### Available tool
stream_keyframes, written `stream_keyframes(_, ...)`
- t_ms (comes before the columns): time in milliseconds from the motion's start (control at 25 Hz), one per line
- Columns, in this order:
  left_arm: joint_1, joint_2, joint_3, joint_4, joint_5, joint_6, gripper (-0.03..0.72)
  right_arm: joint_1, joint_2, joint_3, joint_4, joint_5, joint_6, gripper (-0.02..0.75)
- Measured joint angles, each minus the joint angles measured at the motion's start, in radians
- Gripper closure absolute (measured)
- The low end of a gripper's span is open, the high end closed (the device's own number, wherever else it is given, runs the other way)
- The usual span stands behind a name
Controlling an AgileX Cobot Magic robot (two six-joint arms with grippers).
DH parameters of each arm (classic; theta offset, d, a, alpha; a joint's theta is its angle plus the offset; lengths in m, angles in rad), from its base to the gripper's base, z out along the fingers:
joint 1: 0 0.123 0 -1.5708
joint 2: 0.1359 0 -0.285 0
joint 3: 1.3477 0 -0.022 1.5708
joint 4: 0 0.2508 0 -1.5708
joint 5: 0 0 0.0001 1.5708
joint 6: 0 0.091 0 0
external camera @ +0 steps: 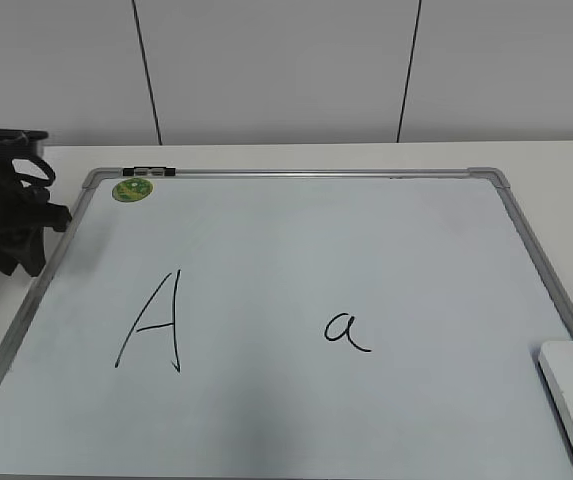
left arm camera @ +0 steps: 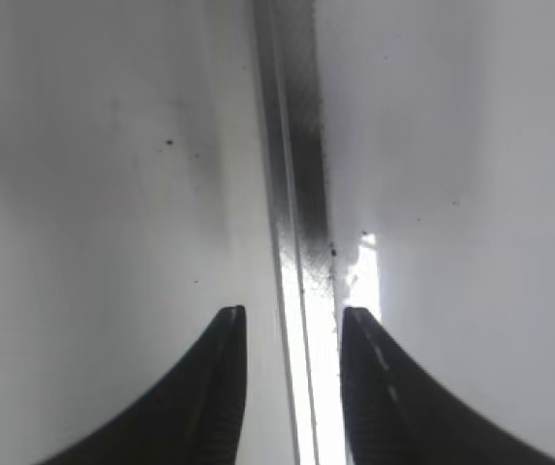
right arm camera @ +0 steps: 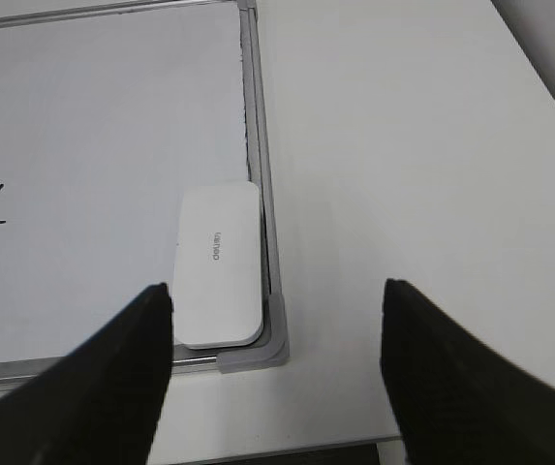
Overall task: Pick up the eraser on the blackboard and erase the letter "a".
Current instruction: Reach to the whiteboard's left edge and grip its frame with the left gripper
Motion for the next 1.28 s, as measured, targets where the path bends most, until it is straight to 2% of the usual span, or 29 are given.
stream_keyframes(880, 0.000, 0.076, -0.007, 0.007, -0.025, -0.012, 0.447, 0.000, 0.000, 0.000, 0.000, 0.000, 0.000, 0.237)
stream_keyframes(960, 0.000, 0.076, -0.007, 0.000, -0.025, -0.012, 0.463, 0.000, 0.000, 0.000, 0.000, 0.000, 0.000, 0.237)
stream_keyframes(1160, 0.000, 0.076, -0.007, -0.011, -0.022, -0.012, 0.583, 0.000, 0.000, 0.000, 0.000, 0.000, 0.000, 0.237)
stream_keyframes(1280, 0.000, 0.076, -0.007, -0.011, -0.022, -0.012, 0.622, 0.000, 0.000, 0.000, 0.000, 0.000, 0.000, 0.237)
